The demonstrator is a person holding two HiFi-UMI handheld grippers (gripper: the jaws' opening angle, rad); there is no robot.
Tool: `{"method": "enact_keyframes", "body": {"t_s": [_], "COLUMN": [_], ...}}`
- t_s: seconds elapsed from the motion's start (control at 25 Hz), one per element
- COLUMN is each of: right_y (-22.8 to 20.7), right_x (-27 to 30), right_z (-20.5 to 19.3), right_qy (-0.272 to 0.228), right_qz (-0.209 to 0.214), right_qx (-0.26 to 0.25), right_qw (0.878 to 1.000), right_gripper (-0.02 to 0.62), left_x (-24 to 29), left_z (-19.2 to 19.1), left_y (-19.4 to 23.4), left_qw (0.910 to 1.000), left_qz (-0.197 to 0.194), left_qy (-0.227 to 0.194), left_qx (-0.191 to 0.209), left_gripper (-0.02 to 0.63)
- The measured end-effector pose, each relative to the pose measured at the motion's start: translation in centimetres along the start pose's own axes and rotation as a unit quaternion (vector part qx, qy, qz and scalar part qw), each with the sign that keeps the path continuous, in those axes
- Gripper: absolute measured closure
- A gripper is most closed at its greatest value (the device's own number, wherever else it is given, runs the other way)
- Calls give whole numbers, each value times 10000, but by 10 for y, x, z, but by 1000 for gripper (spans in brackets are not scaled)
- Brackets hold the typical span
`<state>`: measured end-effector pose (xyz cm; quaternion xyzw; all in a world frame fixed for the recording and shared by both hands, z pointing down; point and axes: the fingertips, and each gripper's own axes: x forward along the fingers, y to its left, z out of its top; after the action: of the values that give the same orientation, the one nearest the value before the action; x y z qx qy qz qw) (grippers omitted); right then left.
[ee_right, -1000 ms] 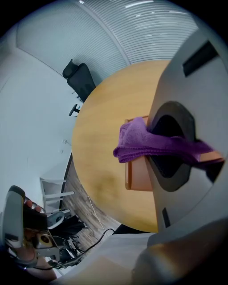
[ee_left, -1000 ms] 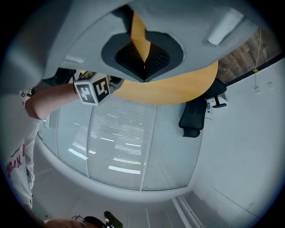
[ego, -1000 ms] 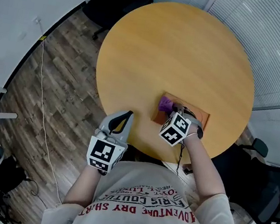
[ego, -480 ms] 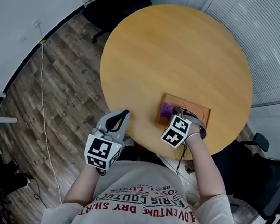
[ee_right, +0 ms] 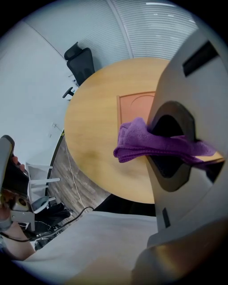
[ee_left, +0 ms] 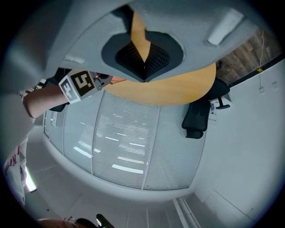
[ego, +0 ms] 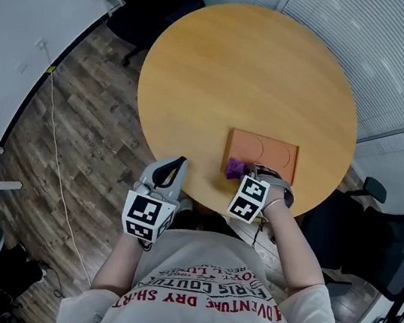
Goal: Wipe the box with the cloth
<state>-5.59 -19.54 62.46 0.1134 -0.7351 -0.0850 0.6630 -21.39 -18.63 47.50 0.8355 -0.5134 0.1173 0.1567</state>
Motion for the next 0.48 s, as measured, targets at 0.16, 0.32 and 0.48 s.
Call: {"method": "enact_keyframes", "body": {"t_s": [0.16, 0.32, 0.48], "right_y": [22, 46, 35], "right_x": [-5, -15, -24], "right_z": [-3, -16, -35], "right_qy": [19, -107, -272], "right_qz": [470, 1064, 924], "right_qx": [20, 196, 434], "right_qw": [9989, 9941, 9944], "right_gripper": [522, 522, 522], "left_x": [4, 11, 18], "left_z": [0, 4, 9], "left_y": [-8, -24, -41], "left_qw": [9999, 9998, 9997], "left_qz": [-97, -156, -198], "left_qy": [14, 2, -33], "left_qx": [40, 77, 168], "left_gripper": [597, 597, 597]}}
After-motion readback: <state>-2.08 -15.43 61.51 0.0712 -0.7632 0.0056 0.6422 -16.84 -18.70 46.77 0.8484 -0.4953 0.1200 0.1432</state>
